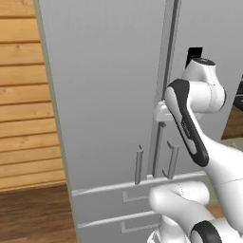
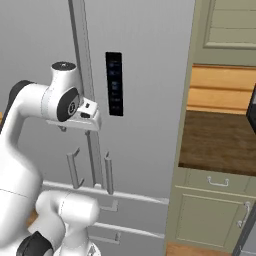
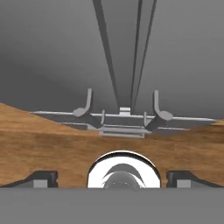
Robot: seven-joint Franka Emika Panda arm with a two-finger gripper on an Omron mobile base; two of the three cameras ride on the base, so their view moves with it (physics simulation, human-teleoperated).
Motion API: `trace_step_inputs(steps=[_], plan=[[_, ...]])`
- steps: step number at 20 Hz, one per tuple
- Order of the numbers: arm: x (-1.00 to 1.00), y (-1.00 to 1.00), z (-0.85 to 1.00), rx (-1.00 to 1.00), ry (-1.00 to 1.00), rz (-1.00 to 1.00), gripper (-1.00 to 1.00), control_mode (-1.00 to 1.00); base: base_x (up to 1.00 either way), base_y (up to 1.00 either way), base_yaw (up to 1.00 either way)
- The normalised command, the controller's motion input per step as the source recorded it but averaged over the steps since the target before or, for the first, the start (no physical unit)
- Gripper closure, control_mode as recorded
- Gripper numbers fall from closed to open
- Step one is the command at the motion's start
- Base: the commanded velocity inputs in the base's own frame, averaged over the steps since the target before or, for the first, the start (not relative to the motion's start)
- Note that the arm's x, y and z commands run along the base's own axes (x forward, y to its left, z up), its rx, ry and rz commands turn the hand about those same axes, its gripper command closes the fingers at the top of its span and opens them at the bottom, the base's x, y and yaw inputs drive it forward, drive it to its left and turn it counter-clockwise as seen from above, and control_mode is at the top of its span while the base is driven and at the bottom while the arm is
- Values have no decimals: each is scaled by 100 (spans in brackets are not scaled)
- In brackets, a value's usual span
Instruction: Take the strawberry from the fridge and place it on top of the pancake, located on the dining counter.
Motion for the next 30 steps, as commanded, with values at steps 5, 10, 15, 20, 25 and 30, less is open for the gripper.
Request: trace_step_inputs(steps=[5, 10, 15, 20, 25, 30], plan=[[0, 0, 0, 0, 0, 0, -100, 100, -89, 0, -2], [0, 0, 0, 0, 0, 0, -100, 100, -80, 0, -2], [0, 0, 0, 0, 0, 0, -100, 100, -51, 0, -1], [2, -2, -14, 0, 0, 0, -100, -100, -3, 0, 0], [58, -30, -42, 0, -15, 1, -100, -100, 0, 0, 0], [86, -48, -56, -2, -15, 0, -100, -100, 0, 0, 0]])
